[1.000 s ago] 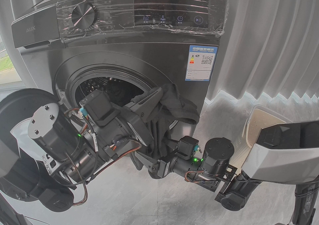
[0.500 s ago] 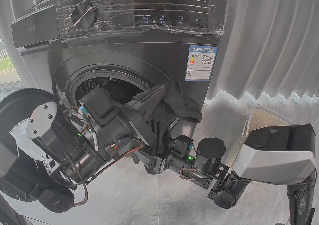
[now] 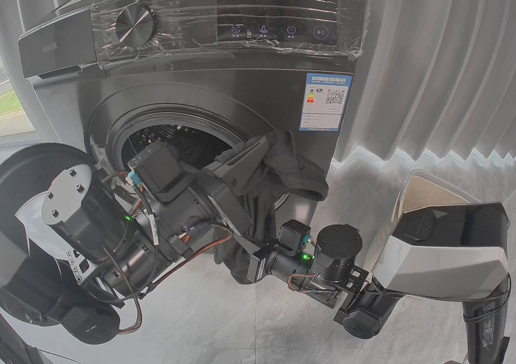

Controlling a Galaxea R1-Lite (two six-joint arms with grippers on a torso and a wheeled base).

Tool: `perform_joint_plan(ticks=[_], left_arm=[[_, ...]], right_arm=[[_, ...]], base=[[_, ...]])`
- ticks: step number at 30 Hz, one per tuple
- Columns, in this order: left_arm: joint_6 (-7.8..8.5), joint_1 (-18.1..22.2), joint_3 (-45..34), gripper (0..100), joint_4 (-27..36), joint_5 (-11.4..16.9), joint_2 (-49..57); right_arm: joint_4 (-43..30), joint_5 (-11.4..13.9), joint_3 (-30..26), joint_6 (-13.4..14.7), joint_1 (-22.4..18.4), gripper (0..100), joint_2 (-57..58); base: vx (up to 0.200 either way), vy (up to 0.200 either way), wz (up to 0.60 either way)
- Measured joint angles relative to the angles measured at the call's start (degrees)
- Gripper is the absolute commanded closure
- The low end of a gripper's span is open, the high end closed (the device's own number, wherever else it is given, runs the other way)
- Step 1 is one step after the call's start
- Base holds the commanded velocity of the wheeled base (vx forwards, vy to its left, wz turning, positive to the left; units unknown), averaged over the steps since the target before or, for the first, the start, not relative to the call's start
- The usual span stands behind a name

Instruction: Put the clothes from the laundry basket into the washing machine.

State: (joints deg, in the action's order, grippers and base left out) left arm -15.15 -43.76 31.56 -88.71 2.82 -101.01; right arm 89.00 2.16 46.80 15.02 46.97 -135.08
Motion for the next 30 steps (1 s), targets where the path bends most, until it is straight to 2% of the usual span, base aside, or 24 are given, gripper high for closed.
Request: perform_joint_plan(ticks=[5, 12, 15, 21, 26, 30], left_arm=[[-0.01, 0.46, -0.15, 100, -0.05, 0.02, 0.0], [-0.04, 2.39, -0.43, 100, 0.0, 0.11, -0.12], [-0.04, 3.17, -0.74, 100, 0.02, 0.13, -0.3], [0.0, 4.46, -1.91, 100, 0.02, 0.11, -1.48], [0.1, 5.45, -2.82, 100, 0.0, 0.0, -3.45], [0.24, 5.68, -3.21, 100, -0.02, -0.02, -5.0]], right_arm=[[-0.07, 0.2, -3.64, -0.02, 1.05, 100, 2.39], [-0.07, 2.05, -15.08, -0.3, 3.61, 100, 11.52], [-0.05, 3.56, -20.31, -0.57, 4.88, 100, 16.35], [-0.05, 8.73, -29.14, -2.9, 6.69, 100, 26.05], [-0.1, 11.17, -33.13, -4.18, 7.3, 100, 30.67], [-0.1, 11.85, -34.23, -4.35, 7.39, 100, 32.31]], base=[[0.0, 0.0, 0.0], [0.0, 0.0, 0.0], [0.0, 0.0, 0.0], [0.0, 0.0, 0.0], [0.0, 0.0, 0.0], [0.0, 0.0, 0.0]])
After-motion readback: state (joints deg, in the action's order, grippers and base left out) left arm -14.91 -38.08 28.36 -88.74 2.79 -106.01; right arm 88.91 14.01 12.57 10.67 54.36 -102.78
